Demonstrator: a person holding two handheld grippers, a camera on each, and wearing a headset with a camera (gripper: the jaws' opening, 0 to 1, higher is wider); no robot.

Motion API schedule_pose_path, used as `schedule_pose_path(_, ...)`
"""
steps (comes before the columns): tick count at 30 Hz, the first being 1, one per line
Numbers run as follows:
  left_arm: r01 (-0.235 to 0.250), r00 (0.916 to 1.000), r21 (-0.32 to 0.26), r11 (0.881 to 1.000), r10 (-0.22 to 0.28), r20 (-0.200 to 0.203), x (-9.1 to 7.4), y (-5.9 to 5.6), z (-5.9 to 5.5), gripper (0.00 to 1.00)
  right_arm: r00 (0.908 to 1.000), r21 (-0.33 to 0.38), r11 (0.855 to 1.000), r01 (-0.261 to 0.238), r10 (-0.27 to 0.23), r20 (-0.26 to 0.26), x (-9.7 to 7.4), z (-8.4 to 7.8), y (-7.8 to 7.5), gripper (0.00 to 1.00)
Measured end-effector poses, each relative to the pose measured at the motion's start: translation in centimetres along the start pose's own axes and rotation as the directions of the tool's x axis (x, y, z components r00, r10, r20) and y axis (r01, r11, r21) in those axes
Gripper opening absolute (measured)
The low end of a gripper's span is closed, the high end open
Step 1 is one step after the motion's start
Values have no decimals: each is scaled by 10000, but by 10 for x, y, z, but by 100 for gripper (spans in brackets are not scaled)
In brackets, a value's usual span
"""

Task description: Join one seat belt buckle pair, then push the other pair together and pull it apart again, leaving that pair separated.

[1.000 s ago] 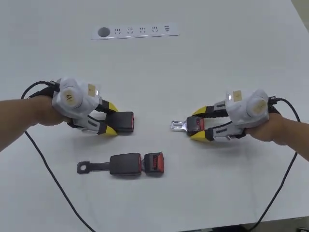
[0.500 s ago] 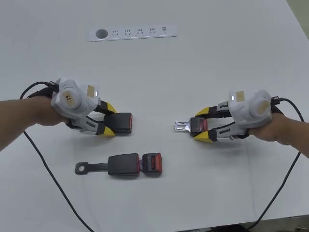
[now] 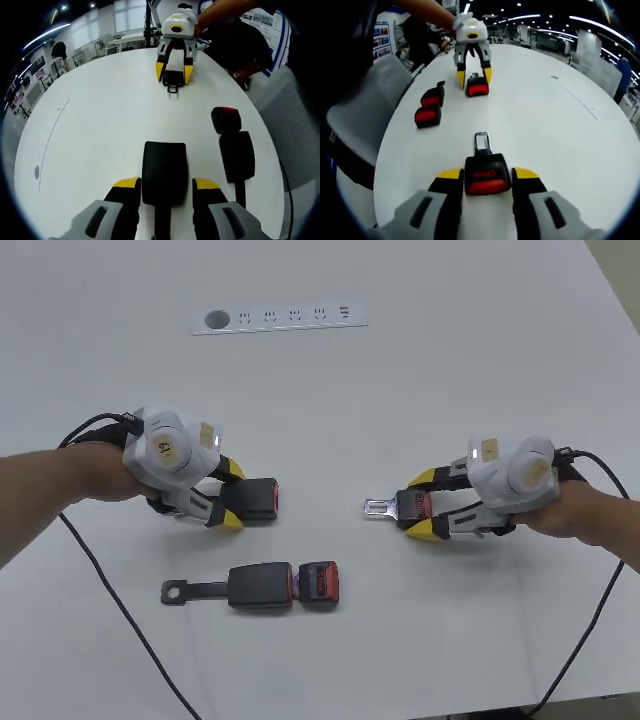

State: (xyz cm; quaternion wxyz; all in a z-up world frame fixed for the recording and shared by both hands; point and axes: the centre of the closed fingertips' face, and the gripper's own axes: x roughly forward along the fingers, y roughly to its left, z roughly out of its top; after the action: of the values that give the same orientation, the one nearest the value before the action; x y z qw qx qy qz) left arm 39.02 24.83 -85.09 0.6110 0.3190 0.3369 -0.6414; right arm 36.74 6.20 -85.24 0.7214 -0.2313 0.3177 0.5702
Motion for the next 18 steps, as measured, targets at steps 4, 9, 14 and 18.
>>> schedule_pose_path(4, -593, 9978, -521, 9969, 607, 249, -8, 8, 6, 62, 9981, 278, 9980, 572, -578, 199, -4, 6, -8, 54)
schedule_pose_path(9, -1238, 9871, -1606, 9792, 1382, 812, -21, 15, 14, 85, 9840, 1049, 9835, 1473, -1564, 850, -11, 21, -16, 71)
schedule_pose_path(14, -1825, 9694, -2622, 9476, 2179, 1127, -37, 13, 19, 89, 9569, 2055, 9512, 2301, -2596, 1300, -15, 32, -17, 76)
schedule_pose_path(18, -2336, 9322, -3840, 8933, 3180, 1728, -54, 16, 23, 92, 9291, 2503, 9206, 2996, -3412, 1428, -20, 38, -15, 80)
